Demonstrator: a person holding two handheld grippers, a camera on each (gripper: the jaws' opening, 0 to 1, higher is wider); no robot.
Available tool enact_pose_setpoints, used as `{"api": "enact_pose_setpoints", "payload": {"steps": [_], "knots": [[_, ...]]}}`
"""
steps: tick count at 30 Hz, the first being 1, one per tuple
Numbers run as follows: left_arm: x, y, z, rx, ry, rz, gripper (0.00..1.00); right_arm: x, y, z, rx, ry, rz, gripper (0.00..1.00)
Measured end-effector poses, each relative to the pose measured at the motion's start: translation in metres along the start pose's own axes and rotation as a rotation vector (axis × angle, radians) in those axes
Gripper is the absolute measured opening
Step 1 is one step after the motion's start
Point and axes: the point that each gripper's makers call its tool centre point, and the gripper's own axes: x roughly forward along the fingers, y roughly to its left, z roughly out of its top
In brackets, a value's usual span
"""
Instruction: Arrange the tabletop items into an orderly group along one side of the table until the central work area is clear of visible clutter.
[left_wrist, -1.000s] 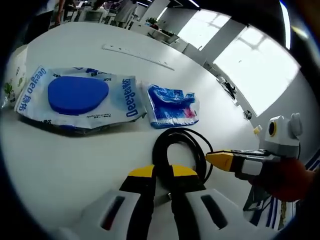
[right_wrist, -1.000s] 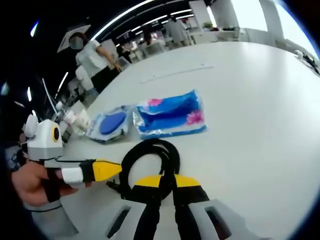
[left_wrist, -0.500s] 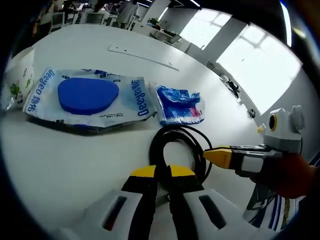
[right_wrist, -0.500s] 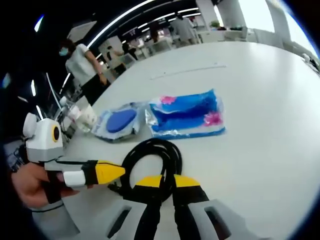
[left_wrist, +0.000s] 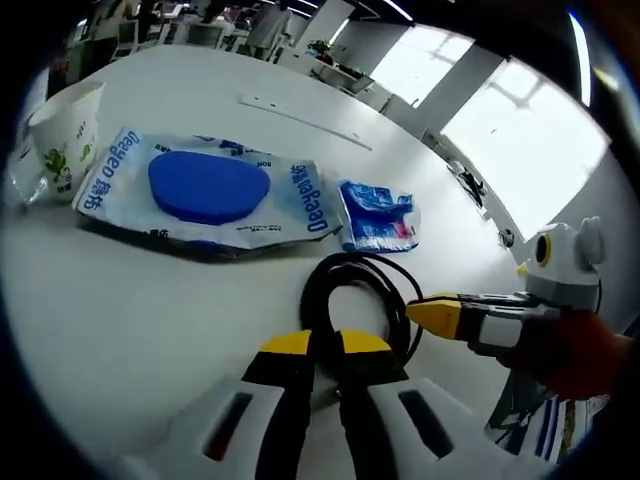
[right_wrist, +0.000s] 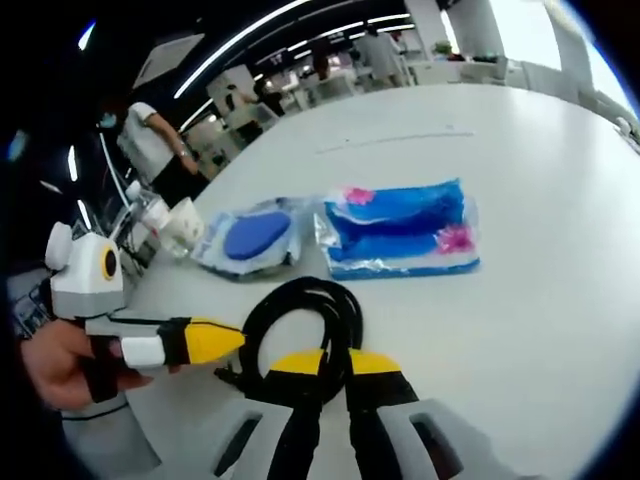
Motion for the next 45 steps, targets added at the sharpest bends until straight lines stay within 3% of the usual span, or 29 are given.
{"api": "enact_pose_setpoints", "payload": {"steps": [6,13,23,29,34,45], "knots": [[-0.018,0.013,0.01,0.011,-0.036,0.012,0.07,-0.007,-0.005,0.002,-0.018,-0.006,-0.011,0.08],[-0.057,0.031,0.023,0.072,-0.099,0.032,0.08,-0.028,-0.007,0.006,-0.126,-0.024,-0.009,0.12],[-0.127,0.069,0.032,0.177,-0.188,0.094,0.18,-0.07,0.015,0.01,-0.34,-0.08,0.054,0.36],[-0.165,0.091,0.027,0.205,-0.221,0.133,0.27,-0.081,0.034,0.003,-0.352,-0.086,0.098,0.5],[-0.191,0.108,0.023,0.201,-0.252,0.155,0.32,-0.086,0.051,-0.003,-0.354,-0.081,0.121,0.55],[-0.226,0.136,0.016,0.173,-0.293,0.189,0.38,-0.086,0.063,-0.014,-0.368,-0.056,0.14,0.62]]}}
